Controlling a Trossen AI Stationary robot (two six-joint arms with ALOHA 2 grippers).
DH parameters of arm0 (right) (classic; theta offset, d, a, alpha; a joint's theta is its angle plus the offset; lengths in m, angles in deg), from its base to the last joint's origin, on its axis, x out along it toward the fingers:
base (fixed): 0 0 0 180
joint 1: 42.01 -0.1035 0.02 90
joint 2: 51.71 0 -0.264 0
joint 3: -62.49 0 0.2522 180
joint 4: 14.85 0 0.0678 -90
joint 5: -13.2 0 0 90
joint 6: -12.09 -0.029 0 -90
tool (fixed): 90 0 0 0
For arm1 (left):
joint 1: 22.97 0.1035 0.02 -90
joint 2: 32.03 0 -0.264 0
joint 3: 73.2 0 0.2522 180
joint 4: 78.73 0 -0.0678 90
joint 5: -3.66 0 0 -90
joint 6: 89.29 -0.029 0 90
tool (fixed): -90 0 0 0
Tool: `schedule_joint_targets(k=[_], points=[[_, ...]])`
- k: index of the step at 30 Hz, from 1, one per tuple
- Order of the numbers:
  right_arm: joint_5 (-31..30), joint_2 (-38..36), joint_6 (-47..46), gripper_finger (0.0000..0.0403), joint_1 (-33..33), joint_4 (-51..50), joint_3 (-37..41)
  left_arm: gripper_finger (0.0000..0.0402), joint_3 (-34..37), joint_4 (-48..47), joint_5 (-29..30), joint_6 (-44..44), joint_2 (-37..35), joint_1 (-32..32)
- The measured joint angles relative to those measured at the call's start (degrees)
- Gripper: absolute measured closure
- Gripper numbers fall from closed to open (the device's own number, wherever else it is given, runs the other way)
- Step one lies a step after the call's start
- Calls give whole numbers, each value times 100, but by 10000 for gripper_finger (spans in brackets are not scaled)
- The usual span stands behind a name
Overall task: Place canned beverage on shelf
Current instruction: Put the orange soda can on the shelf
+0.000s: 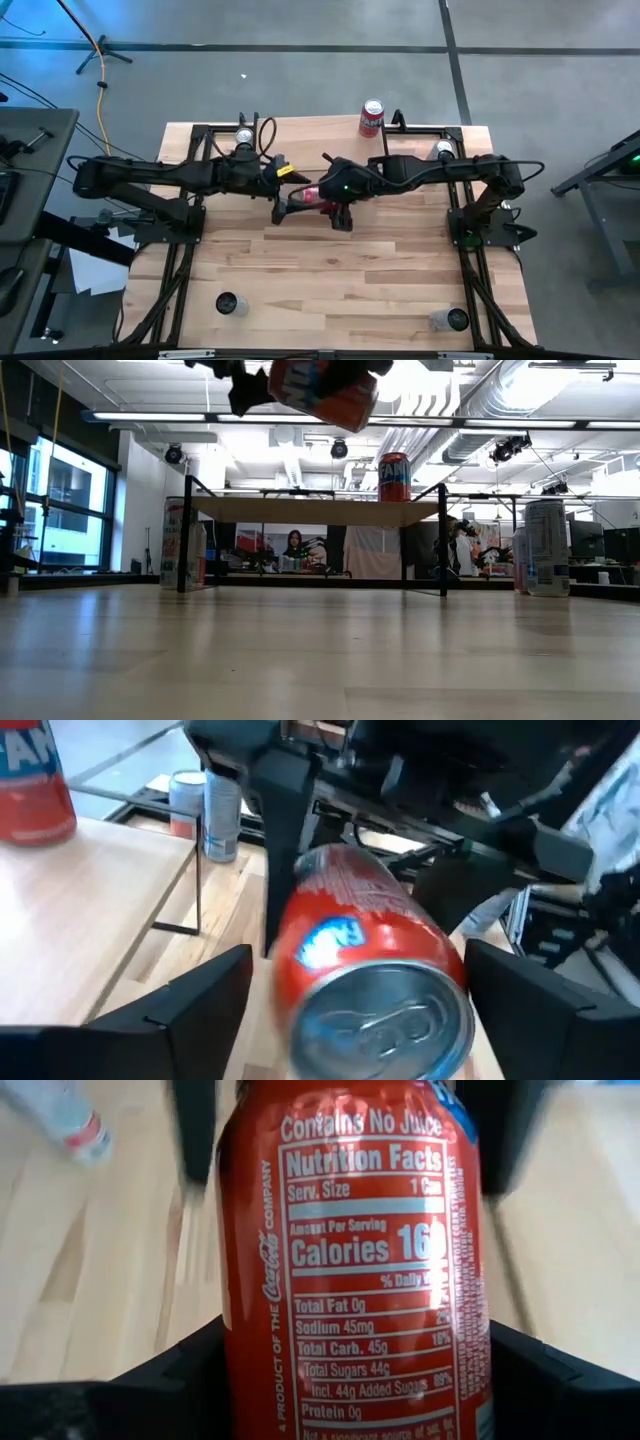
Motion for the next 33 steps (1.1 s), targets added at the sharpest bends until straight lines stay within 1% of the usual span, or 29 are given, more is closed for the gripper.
schedule_joint_targets(k=[3,7,9,11,14,18,20,22,24,26,29,31,33], points=[[-6,-12,43,122,-4,-409,-142,62,0,-275,-98,-190,-211,90],[-23,-57,37,122,6,-1079,-182,58,0,-860,-84,-333,-720,319],[-30,-151,-30,122,7,-1439,-166,57,0,-1212,17,-357,-1016,443],[-19,-316,-174,122,4,-1708,7,57,0,-1468,170,-243,-1301,546],[211,-730,-484,122,-3,-1820,712,56,27,-1521,361,-40,-1648,644],[264,-1660,-1357,122,-180,-1352,2118,56,262,-962,374,28,-2003,644],[273,-2153,-1869,122,-339,-760,2824,56,541,-350,372,206,-2143,641],[220,-2610,-2357,122,-489,104,3393,55,885,414,372,442,-2242,641],[64,-2955,-2699,122,-605,1241,3861,55,1262,1118,374,722,-2292,641],[-253,-3133,-2843,122,-660,2420,4253,55,1573,1709,377,1054,-2296,641],[-967,-3095,-2559,122,-660,4230,4697,55,1888,2274,405,1455,-2292,641],[-1494,-2911,-2082,122,-611,5516,4895,55,1962,2404,446,1628,-2275,636],[-1944,-2646,-1591,122,-531,6516,5043,55,1971,2392,515,1681,-2275,623]])
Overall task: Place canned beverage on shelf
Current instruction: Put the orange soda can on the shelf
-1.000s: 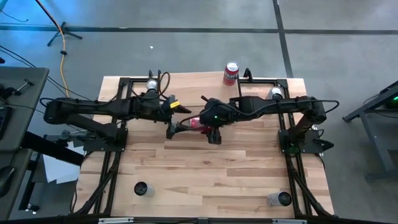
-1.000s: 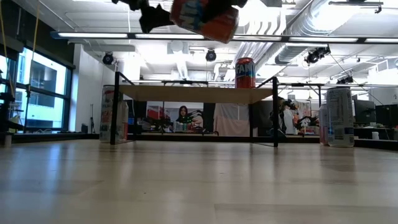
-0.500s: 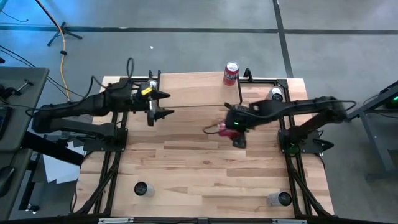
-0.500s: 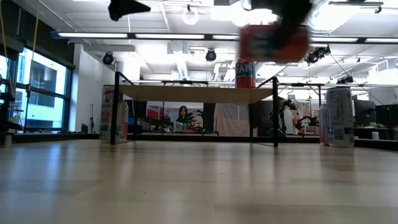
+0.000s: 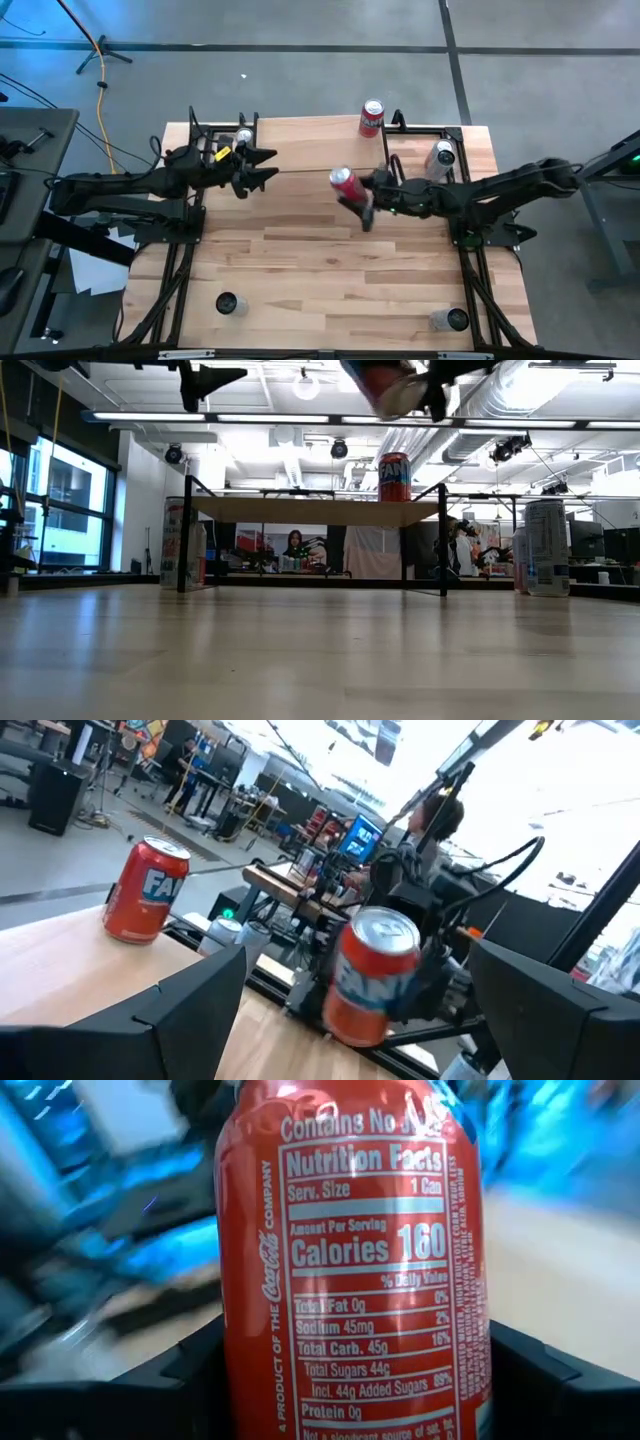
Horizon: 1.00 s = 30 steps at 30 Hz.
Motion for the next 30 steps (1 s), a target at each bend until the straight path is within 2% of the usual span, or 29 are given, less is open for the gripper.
schedule_joint_targets(k=[5,12,23,30], points=[[-988,869,427,122,348,1534,97,55,-2,38,64,9,-2,-6],[-1151,2025,439,122,882,2556,-276,55,-2,29,160,256,-2,-6],[-1773,3546,718,122,1369,2710,-1492,55,-4,-125,335,371,-2,-6],[-2095,3898,873,122,1372,2718,-1825,55,-4,-400,396,352,0,-6]])
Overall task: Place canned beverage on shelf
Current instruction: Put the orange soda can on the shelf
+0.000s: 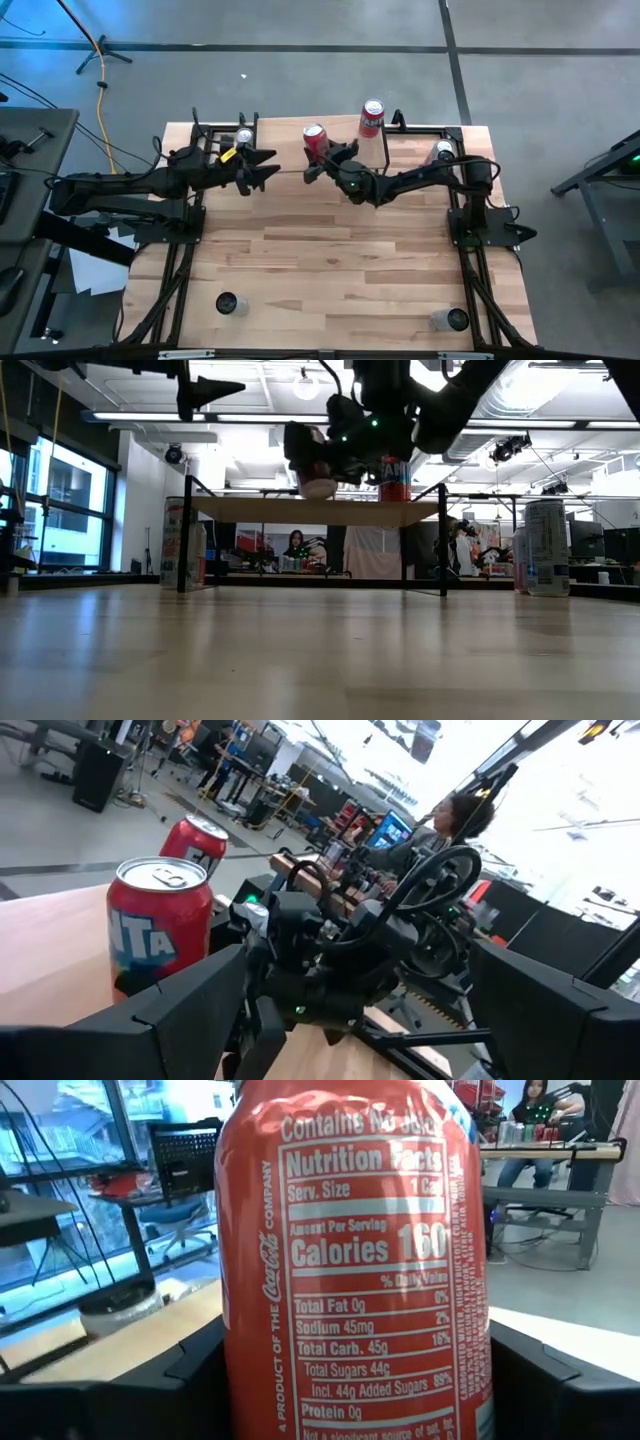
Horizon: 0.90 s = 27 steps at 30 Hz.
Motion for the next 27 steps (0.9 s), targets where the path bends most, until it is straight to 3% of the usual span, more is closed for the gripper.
schedule_joint_targets(k=[3,9,15,21,27], points=[[-4,3,-19,122,0,-5,49,55,0,-86,106,-3,0,-3],[66,-17,-35,122,0,-147,55,55,-119,-192,947,-152,229,189],[95,-17,-35,105,0,-179,55,71,-886,-1048,623,-214,1228,810],[115,-17,-35,107,0,-199,59,138,-1973,-1528,326,-724,2380,1228],[118,-17,-34,107,0,-233,60,256,-2939,-1929,328,-1395,2868,1404]])
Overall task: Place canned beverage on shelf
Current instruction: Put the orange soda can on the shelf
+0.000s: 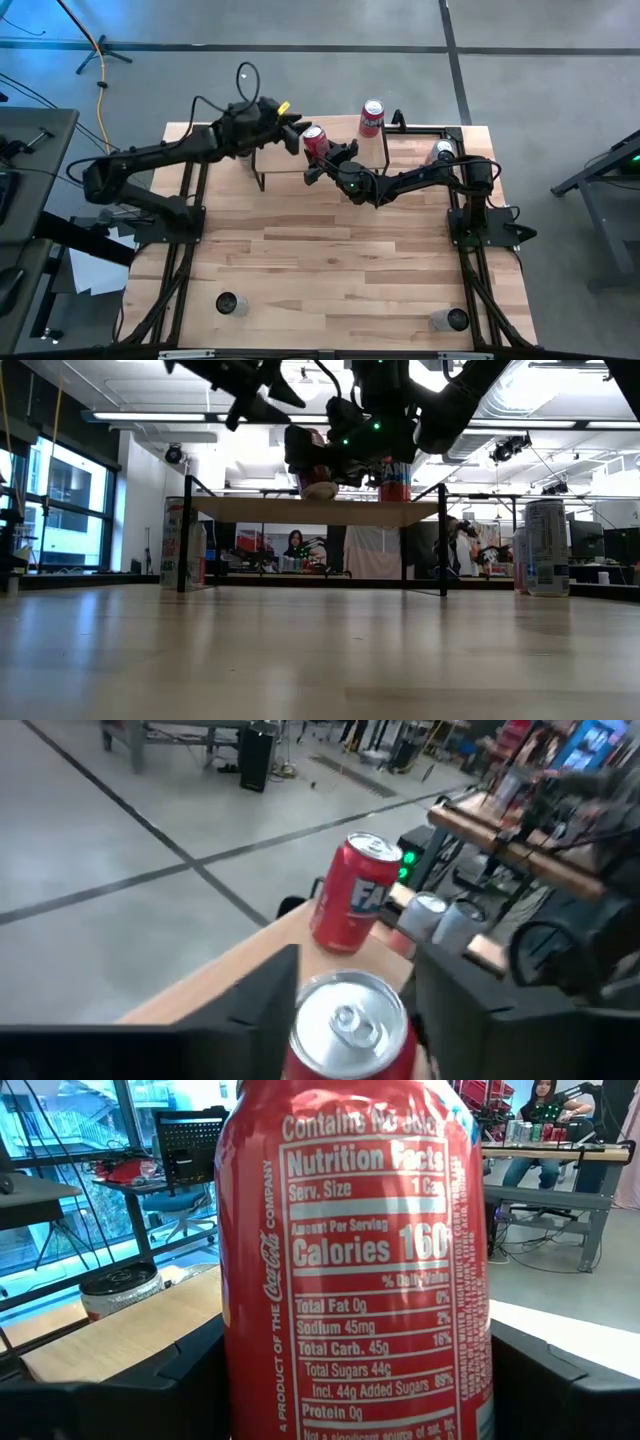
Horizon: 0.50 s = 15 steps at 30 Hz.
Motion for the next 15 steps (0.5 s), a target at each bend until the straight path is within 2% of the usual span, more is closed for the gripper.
schedule_joint_targets(k=[4,5,9,15], points=[[3,0,1,107,0,-7,1,368,-262,-388,-2,-276,248,68],[4,0,-1,107,0,-9,1,384,-276,-508,-1,-308,292,68],[6,0,-6,107,0,-14,3,388,-263,-788,-57,-216,500,59],[-5,1,-33,107,-4,-15,10,398,-272,-602,-194,-218,590,10]])
